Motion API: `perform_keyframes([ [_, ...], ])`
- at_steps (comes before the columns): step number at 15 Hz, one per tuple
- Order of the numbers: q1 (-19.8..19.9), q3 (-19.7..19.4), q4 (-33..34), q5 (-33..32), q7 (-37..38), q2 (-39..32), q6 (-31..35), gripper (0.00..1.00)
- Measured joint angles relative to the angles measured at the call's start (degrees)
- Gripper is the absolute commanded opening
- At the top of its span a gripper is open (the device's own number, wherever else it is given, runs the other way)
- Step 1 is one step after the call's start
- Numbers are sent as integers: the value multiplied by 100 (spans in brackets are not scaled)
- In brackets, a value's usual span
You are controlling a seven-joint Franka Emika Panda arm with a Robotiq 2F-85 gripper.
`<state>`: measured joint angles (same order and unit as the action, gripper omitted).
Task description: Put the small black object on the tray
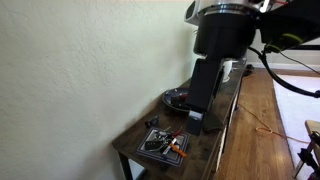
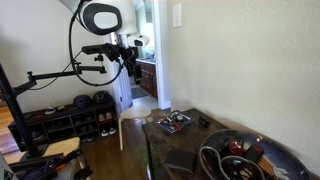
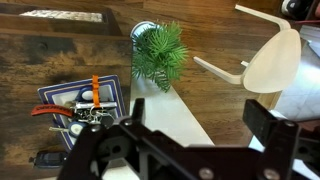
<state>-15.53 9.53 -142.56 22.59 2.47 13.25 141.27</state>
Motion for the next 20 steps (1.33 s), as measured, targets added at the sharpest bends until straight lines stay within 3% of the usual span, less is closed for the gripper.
perform_keyframes([
  [5, 204, -20, 5, -350, 0, -215, -5, 100],
  [11, 630, -121, 228, -1554, -64, -688, -165, 100],
  [20, 918, -397, 1737, -2708, -1392, -1964, -903, 100],
])
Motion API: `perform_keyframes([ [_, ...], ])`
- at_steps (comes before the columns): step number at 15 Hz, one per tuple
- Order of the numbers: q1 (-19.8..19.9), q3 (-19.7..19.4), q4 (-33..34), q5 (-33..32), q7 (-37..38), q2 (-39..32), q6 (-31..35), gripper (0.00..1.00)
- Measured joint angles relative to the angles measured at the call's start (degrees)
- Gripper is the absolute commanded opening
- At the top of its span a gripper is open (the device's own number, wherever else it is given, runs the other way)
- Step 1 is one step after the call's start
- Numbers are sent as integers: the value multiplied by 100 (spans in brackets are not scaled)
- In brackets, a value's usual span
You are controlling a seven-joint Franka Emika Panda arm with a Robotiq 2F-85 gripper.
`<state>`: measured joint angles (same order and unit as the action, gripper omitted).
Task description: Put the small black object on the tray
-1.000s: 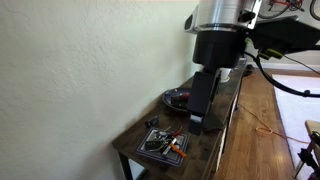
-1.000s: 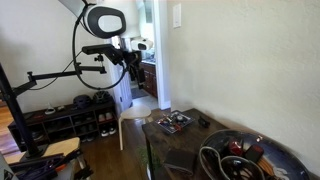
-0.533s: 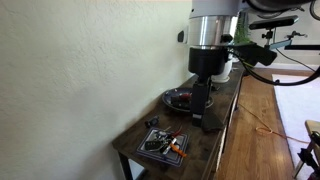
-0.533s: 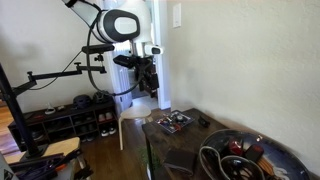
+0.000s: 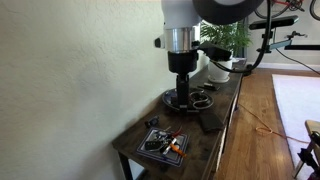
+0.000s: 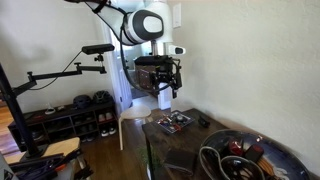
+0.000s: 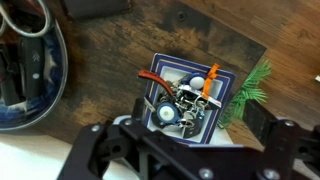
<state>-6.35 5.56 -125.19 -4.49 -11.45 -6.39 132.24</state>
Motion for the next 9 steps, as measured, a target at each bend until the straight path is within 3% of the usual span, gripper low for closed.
perform_keyframes([
  [4, 62, -71, 663, -209, -233, -593, -179, 100],
  [9, 61, -70, 767, -223, -256, -678, -223, 100],
])
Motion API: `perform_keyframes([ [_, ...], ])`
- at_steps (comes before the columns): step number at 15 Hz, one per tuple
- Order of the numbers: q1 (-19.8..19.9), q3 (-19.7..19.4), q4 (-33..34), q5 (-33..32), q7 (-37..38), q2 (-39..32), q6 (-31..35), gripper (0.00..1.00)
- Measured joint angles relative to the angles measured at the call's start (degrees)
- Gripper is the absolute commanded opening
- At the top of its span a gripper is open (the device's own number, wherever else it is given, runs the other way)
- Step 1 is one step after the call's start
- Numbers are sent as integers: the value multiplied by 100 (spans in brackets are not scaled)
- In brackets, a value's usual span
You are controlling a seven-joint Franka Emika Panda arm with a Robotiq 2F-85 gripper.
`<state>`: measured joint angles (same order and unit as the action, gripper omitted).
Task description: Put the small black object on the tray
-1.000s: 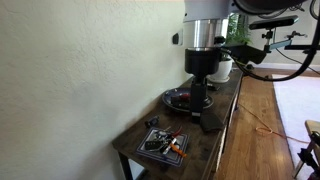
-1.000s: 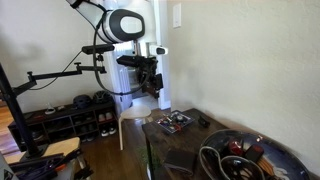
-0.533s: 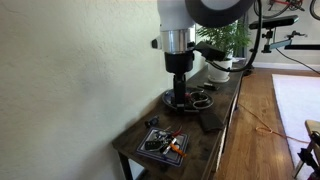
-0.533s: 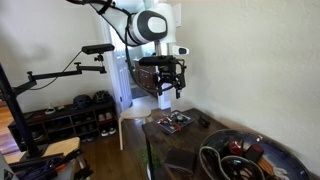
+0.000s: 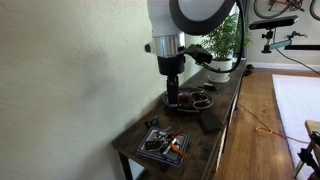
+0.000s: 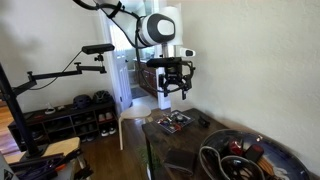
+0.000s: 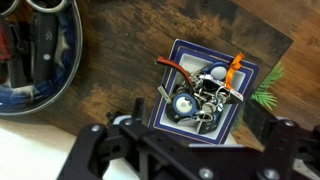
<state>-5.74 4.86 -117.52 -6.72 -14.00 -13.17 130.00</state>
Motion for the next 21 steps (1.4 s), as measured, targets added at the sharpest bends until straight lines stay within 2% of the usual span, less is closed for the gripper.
perform_keyframes([
  [5, 0, -4, 21, -110, -2, -55, 31, 100],
  [9, 0, -86, 131, -782, 44, -208, 86, 100],
  [17, 6, -242, 408, -1021, -33, -864, 1334, 100],
  [21, 8, -246, 652, -1032, -186, -1097, 1424, 100],
])
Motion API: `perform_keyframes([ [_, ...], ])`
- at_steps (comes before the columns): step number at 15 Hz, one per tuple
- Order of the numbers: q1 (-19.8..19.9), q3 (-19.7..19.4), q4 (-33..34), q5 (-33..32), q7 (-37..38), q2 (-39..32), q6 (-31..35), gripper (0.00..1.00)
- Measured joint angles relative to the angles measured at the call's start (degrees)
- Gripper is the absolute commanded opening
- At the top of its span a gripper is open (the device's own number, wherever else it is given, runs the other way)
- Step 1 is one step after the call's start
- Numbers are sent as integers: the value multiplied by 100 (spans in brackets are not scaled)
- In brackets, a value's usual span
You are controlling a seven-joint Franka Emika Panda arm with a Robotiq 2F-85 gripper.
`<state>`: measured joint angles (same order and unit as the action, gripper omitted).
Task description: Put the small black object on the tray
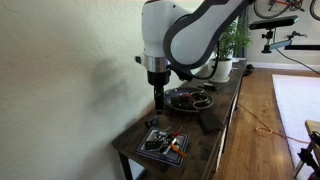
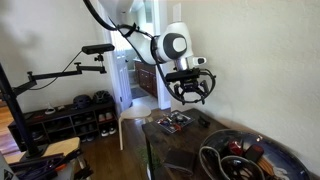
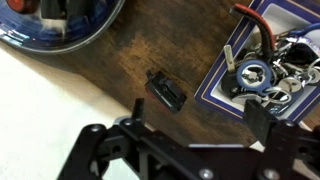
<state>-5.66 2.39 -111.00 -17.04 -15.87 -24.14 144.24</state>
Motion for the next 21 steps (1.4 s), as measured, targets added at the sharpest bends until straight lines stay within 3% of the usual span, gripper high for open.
perform_keyframes([
  [11, 97, -12, 251, 10, -165, -339, -9, 100],
  [16, 272, 31, 701, 18, -873, -870, -3, 100],
  [21, 593, 352, 920, 50, -1848, -1207, 110, 100],
])
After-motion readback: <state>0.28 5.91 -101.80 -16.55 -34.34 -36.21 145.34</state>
